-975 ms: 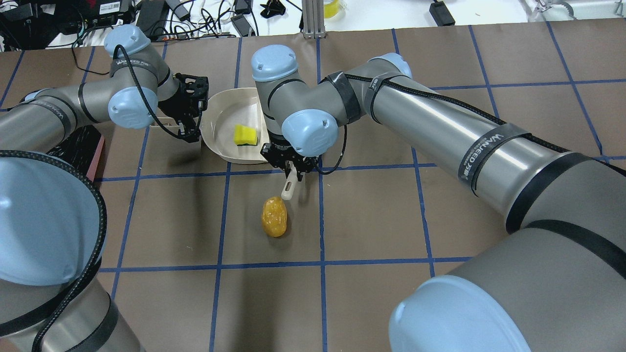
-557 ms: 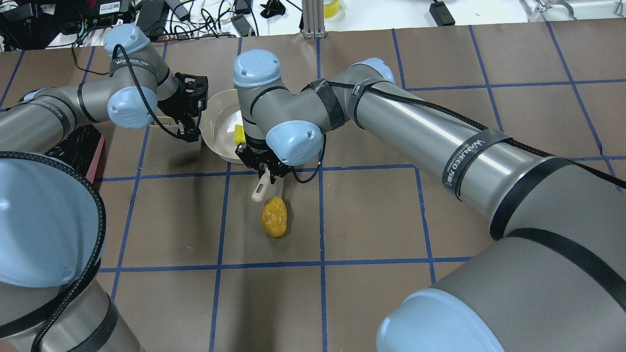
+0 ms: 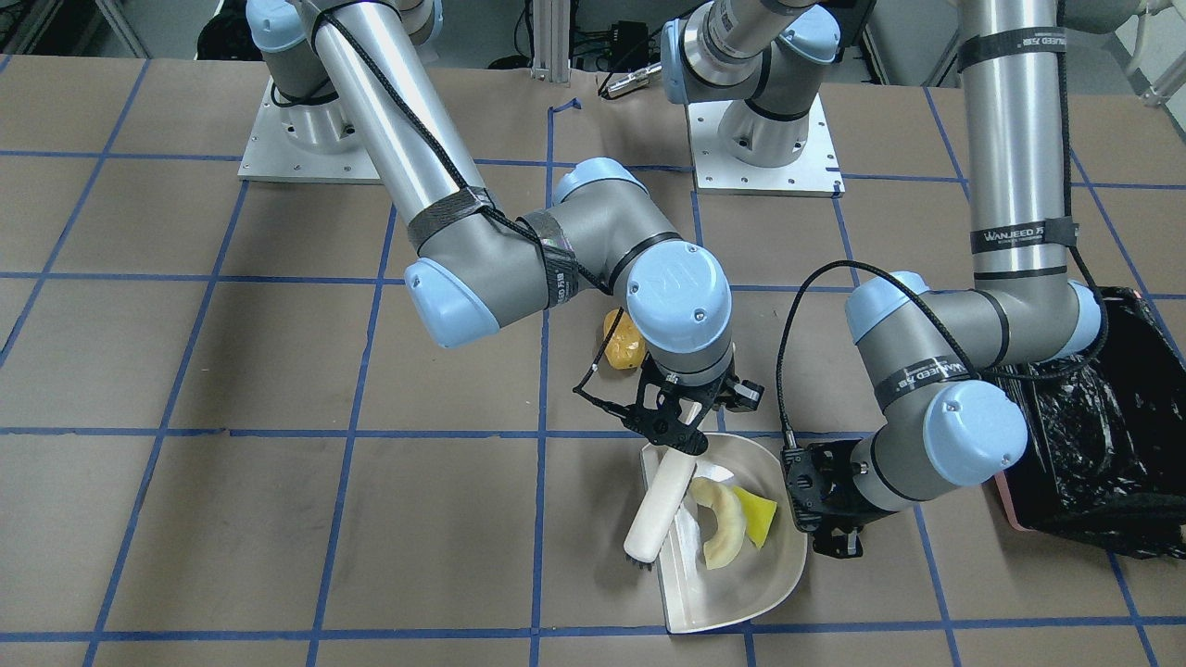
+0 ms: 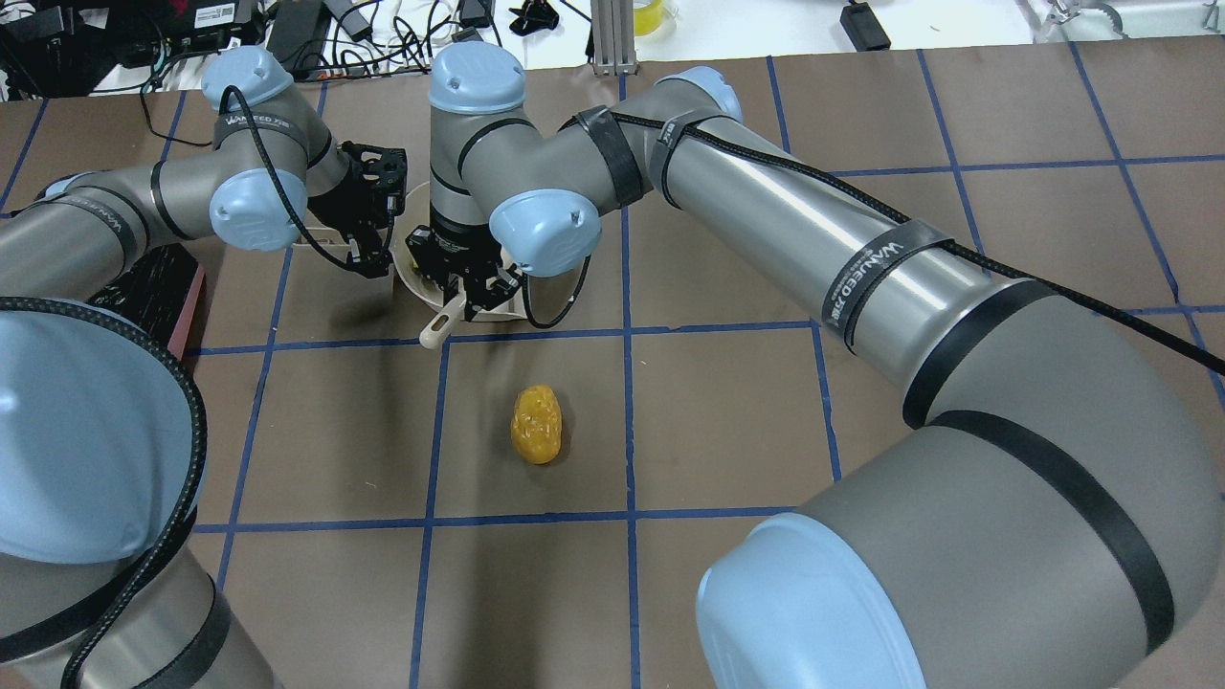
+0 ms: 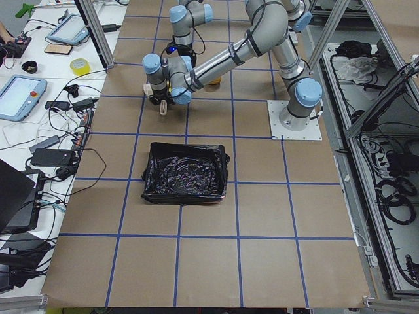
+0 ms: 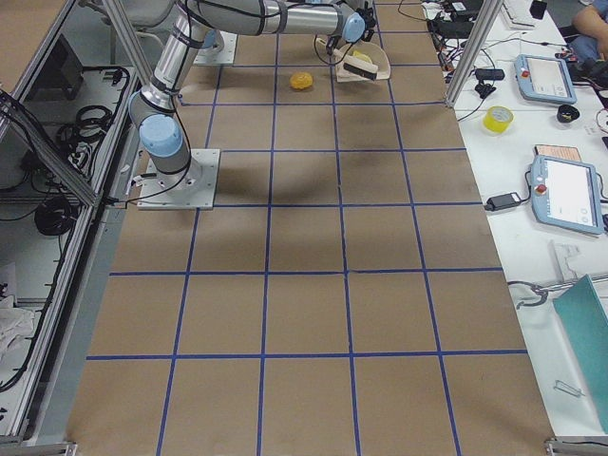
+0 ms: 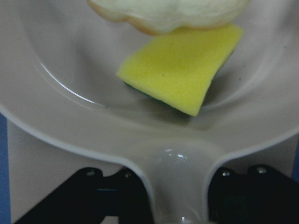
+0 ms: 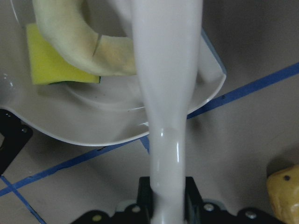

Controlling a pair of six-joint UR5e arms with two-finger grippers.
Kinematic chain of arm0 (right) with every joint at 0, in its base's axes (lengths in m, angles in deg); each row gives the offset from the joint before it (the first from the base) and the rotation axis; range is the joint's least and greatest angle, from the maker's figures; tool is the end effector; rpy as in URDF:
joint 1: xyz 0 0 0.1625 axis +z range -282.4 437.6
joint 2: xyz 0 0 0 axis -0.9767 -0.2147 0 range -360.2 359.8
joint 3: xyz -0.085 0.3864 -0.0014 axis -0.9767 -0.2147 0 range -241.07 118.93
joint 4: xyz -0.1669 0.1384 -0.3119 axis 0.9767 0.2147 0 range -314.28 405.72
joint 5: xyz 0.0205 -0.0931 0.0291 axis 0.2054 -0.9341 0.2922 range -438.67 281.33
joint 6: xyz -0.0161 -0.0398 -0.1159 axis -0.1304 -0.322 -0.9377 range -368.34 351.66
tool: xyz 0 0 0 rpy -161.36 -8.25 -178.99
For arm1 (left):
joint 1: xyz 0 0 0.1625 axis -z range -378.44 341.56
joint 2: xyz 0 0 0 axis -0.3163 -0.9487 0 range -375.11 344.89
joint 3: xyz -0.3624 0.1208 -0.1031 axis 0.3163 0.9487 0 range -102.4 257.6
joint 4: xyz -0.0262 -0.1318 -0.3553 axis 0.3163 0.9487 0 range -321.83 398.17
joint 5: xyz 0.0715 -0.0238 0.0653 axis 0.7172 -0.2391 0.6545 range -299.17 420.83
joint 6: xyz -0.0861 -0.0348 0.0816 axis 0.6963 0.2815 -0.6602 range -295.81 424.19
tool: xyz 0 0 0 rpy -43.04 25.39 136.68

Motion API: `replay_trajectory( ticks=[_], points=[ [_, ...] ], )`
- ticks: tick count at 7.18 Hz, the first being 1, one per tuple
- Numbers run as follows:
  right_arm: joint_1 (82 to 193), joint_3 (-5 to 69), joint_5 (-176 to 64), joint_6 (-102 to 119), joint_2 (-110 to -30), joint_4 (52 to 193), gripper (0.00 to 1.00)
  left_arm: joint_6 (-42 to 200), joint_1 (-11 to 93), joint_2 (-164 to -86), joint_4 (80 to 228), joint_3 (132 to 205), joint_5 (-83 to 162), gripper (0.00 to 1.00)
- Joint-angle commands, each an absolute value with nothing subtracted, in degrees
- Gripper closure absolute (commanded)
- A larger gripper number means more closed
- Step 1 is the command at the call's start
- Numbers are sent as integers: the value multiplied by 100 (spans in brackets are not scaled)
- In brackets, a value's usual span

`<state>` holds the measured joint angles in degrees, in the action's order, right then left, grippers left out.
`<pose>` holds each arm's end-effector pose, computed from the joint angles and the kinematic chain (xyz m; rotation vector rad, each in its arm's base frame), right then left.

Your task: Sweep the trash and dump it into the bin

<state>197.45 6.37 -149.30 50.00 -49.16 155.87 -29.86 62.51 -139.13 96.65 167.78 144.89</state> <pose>0.4997 -0.5206 0.2346 0.6975 2.7761 0.3099 -0.0484 -0.6248 0.1631 -2.0507 -2.2435 0.0797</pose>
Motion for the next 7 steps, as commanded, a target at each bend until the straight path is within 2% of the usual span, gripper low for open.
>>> replay_trajectory(
  ticks=[1,5,7],
  points=[
    [19722,520,-14958,4934,-5011,15184,100,-2994,6251,-13886,9662,16778,14486,100],
    [19187,651,-16092,3511,-5740,13759,100,-3379,6172,-13659,9715,16926,14486,100],
    [19124,1464,-16699,2938,-6170,13835,100,-4097,5901,-13317,9636,17608,14644,100]
  ],
)
